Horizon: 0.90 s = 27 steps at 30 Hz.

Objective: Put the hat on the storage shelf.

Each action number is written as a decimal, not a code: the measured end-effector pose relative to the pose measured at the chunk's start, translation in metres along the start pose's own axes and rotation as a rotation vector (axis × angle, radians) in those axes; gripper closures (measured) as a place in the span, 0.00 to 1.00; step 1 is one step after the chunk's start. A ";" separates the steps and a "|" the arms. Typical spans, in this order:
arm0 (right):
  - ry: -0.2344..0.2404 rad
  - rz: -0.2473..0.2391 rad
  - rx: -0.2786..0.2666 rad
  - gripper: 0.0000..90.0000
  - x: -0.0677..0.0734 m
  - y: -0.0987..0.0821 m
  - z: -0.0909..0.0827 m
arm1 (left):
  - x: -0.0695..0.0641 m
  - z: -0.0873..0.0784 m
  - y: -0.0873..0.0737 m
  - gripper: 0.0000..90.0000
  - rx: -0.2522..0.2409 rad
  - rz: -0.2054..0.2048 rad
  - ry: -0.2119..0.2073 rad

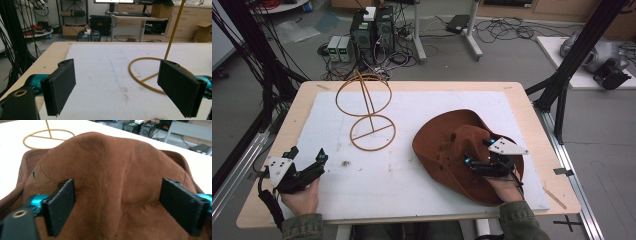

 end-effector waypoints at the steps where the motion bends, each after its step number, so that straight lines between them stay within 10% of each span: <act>1: 0.008 0.002 0.005 0.18 0.001 -0.001 0.001 | 0.000 0.000 0.000 0.17 0.000 0.000 0.000; 8: 0.056 0.010 0.059 0.37 0.008 -0.007 0.008 | -0.001 0.000 0.000 0.17 -0.001 0.000 -0.002; 17: 0.015 -0.039 0.054 0.98 0.008 -0.001 0.000 | -0.002 0.000 0.000 0.18 0.005 0.000 -0.009; 27: 0.036 -0.021 0.058 1.00 0.007 0.000 -0.002 | -0.001 0.000 0.000 0.18 0.004 -0.005 -0.008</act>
Point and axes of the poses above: each handheld gripper's, and its own axes: z roughly forward along the jaws, y roughly out of its top, x roughly to its left, the point moved 8 cm from there along z, roughly forward along the jaws, and after that the axes turned 9 degrees about -z, right-handed, at the moved point
